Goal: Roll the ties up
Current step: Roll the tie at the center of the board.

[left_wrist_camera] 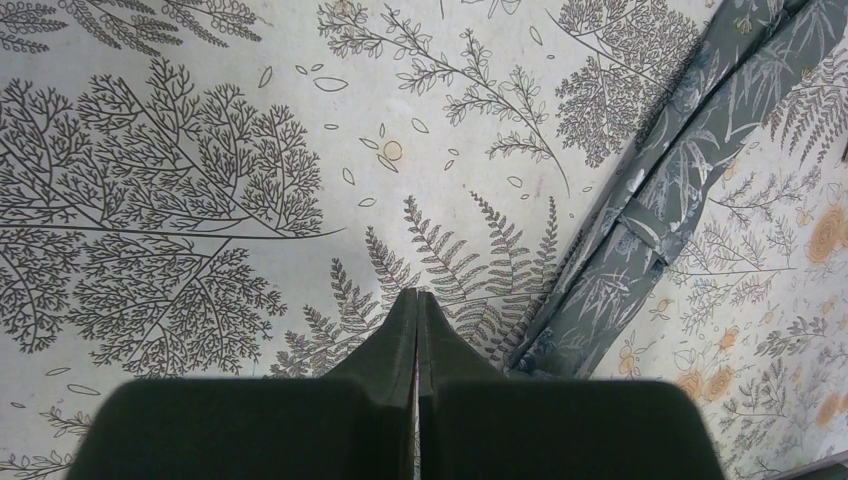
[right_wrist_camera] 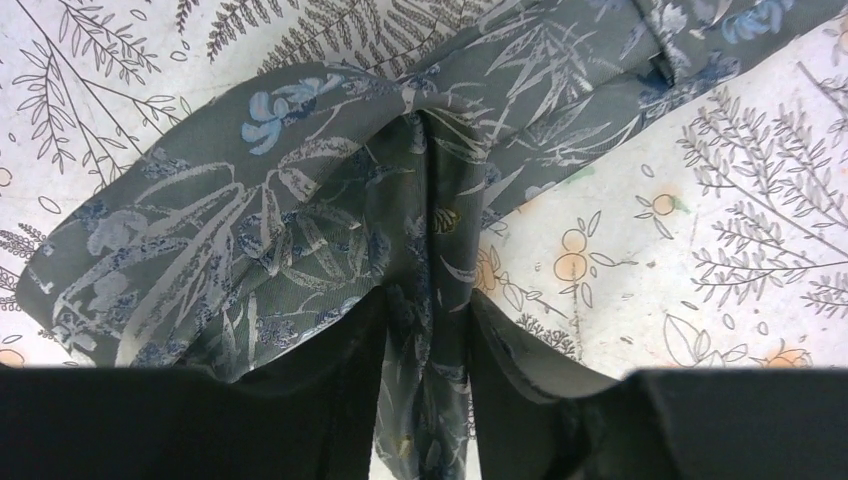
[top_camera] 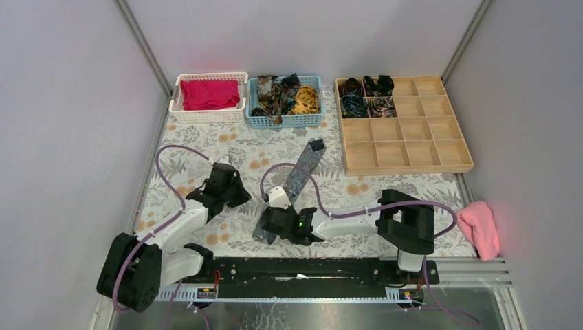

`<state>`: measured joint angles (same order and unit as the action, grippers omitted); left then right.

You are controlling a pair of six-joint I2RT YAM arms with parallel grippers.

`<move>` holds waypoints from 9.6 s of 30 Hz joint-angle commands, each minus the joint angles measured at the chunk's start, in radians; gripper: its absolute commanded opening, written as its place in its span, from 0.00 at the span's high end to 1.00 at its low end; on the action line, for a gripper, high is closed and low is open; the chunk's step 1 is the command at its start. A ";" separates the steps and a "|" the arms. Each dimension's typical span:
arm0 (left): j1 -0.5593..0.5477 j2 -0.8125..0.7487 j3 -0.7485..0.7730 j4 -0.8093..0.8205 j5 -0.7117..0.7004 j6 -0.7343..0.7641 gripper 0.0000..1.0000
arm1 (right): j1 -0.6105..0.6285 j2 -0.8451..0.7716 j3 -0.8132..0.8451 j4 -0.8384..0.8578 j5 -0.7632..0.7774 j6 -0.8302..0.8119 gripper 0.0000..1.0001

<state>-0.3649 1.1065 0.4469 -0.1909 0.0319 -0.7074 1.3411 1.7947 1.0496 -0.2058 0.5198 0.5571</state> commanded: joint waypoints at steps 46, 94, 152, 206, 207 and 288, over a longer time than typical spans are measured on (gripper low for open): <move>0.000 0.024 -0.039 0.067 0.052 0.014 1.00 | -0.009 0.075 -0.323 1.128 0.028 0.205 1.00; 0.001 0.081 -0.006 0.063 0.025 0.005 1.00 | -0.007 -0.173 -0.490 0.965 0.169 0.222 0.39; -0.369 0.100 0.143 -0.151 -0.159 -0.198 1.00 | -0.210 0.129 -0.130 0.360 -0.230 0.120 1.00; -0.614 -0.136 -0.014 -0.481 -0.335 -0.457 1.00 | 0.034 0.058 -0.118 0.086 -0.211 0.145 1.00; -0.614 -0.140 -0.009 -0.505 -0.354 -0.460 1.00 | 0.033 0.049 -0.126 0.074 -0.196 0.149 1.00; -0.614 -0.499 0.790 -1.011 -0.883 -0.306 0.91 | 0.112 0.399 0.385 -0.152 -0.115 -0.761 0.47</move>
<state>-0.9749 0.6025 1.2030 -1.1618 -0.7826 -1.0515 1.4471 2.1201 1.4479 -0.2878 0.5735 -0.2504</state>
